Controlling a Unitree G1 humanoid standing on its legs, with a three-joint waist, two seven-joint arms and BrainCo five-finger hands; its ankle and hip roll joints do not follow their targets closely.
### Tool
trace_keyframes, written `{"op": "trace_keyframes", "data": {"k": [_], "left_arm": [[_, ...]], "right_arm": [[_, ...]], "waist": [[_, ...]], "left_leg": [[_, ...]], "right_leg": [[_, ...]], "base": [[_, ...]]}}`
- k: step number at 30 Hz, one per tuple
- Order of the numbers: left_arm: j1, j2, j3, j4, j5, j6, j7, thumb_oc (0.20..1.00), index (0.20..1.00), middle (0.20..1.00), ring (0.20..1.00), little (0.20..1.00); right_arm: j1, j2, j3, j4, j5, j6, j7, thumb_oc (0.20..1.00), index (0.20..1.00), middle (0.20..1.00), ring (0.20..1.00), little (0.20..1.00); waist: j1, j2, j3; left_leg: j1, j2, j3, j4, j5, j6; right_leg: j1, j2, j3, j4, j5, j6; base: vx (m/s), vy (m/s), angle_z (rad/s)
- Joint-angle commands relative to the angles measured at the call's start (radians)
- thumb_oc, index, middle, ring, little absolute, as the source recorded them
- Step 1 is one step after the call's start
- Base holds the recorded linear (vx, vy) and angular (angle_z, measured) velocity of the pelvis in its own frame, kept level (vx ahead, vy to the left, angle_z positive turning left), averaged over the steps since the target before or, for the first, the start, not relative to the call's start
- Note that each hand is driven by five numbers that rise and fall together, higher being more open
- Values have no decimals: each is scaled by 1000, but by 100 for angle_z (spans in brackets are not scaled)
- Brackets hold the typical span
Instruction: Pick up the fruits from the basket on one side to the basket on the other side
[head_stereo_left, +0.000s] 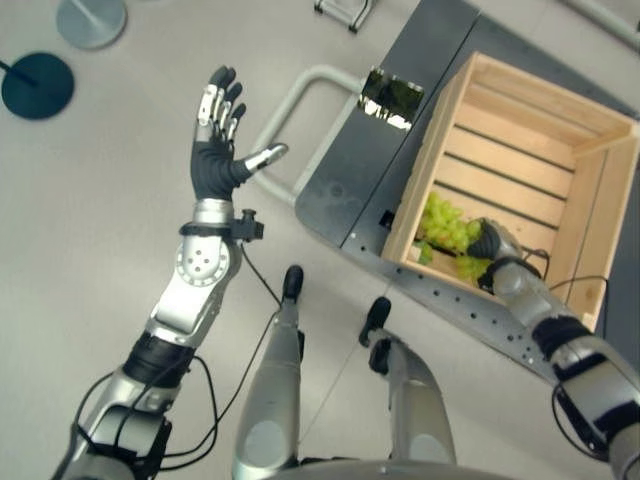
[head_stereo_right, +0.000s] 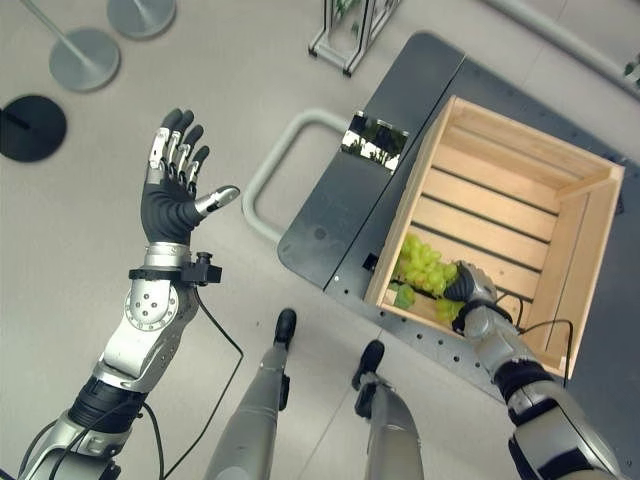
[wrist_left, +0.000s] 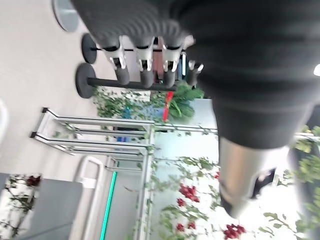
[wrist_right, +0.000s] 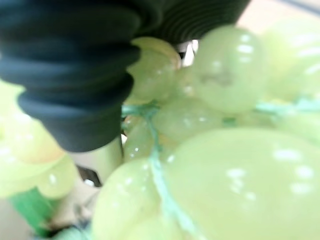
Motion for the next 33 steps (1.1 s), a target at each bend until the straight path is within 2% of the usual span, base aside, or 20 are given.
{"op": "trace_keyframes", "data": {"k": [1, 3, 8, 10, 11, 12, 15, 23, 27, 28, 30, 31, 33], "left_arm": [[-16, -18, 3, -15, -51, -16, -68, 1000, 1000, 1000, 1000, 1000], [10, -14, -1, -21, -53, 4, -94, 1000, 1000, 1000, 1000, 1000], [82, -3, -6, -38, -79, 25, -164, 1000, 1000, 1000, 1000, 1000], [100, 0, -4, -42, -82, 29, -175, 1000, 1000, 1000, 1000, 1000], [130, 3, -4, -50, -84, 35, -200, 1000, 1000, 1000, 1000, 1000], [133, 3, -3, -52, -84, 35, -201, 1000, 1000, 1000, 1000, 1000], [188, 1, 2, -71, -80, 51, -239, 1000, 1000, 1000, 1000, 1000], [254, -24, -31, -68, -131, 82, -293, 1000, 1000, 1000, 1000, 1000], [270, -48, -97, -59, -227, 106, -329, 1000, 1000, 1000, 1000, 1000], [271, -60, -122, -55, -270, 116, -343, 1000, 1000, 1000, 1000, 1000], [262, -95, -217, -46, -441, 146, -370, 1000, 1000, 1000, 1000, 1000], [262, -95, -216, -46, -443, 146, -371, 1000, 1000, 1000, 1000, 1000], [254, -102, -285, -42, -533, 168, -388, 1000, 1000, 1000, 1000, 1000]], "right_arm": [[38, -67, -93, -55, -63, 12, -30, 200, 200, 200, 200, 200], [92, -74, -137, -151, -97, 13, -24, 200, 200, 200, 200, 200], [181, -80, -219, -290, -161, -1, -16, 200, 200, 200, 200, 200], [203, -78, -239, -318, -170, -1, -9, 200, 200, 200, 200, 200], [205, -79, -261, -359, -188, -2, -14, 200, 200, 200, 200, 200], [211, -78, -263, -365, -190, 0, -12, 200, 200, 200, 200, 200], [249, -92, -300, -418, -225, -7, 3, 200, 200, 200, 200, 200], [262, -120, -350, -519, -259, -22, 9, 200, 200, 200, 200, 200], [217, -157, -337, -607, -269, -50, 15, 200, 200, 200, 200, 200], [200, -164, -321, -634, -270, -61, 25, 200, 200, 200, 200, 200], [143, -169, -263, -689, -264, -89, 40, 200, 200, 200, 200, 200], [141, -169, -261, -688, -263, -89, 40, 200, 200, 200, 200, 200], [81, -172, -196, -714, -254, -113, 53, 200, 200, 200, 200, 200]], "waist": [[-18, -51, 16], [-29, -59, -5], [-51, -73, -112], [-49, -73, -134], [-55, -71, -176], [-54, -71, -177], [-61, -71, -242], [-70, -62, -318], [-77, -58, -347], [-78, -57, -354], [-85, -53, -374], [-85, -53, -373], [-89, -49, -385]], "left_leg": [[131, -51, 47, 9, -125, 46], [174, -46, 55, -2, -131, 50], [261, -40, 78, -50, -141, 59], [281, -38, 84, -67, -139, 60], [313, -36, 93, -87, -141, 63], [317, -36, 95, -90, -141, 62], [377, -28, 110, -122, -147, 63], [448, -16, 131, -149, -159, 61], [473, -13, 140, -159, -163, 60], [479, -12, 141, -160, -164, 60], [498, -9, 146, -168, -165, 60], [499, -9, 147, -169, -165, 60], [514, -5, 160, -185, -163, 61]], "right_leg": [[145, -20, -7, -130, 95, 94], [183, -13, -2, -151, 97, 94], [251, 7, 20, -196, 96, 97], [267, 9, 22, -209, 96, 98], [289, 14, 29, -223, 93, 99], [291, 15, 30, -224, 93, 99], [332, 23, 38, -246, 88, 100], [390, 34, 56, -270, 80, 100], [408, 40, 64, -270, 76, 100], [412, 42, 67, -270, 73, 99], [425, 44, 69, -272, 70, 99], [425, 45, 69, -272, 70, 99], [432, 48, 77, -286, 75, 102]], "base": [[71, 27, -17], [111, 16, -17], [133, -11, -18], [125, -10, -22], [105, -7, -12], [184, -15, -26], [153, -20, -23], [98, -6, -6], [44, -4, -4], [53, 7, -14], [50, 2, -17], [22, 3, -11], [8, 9, -9]]}}
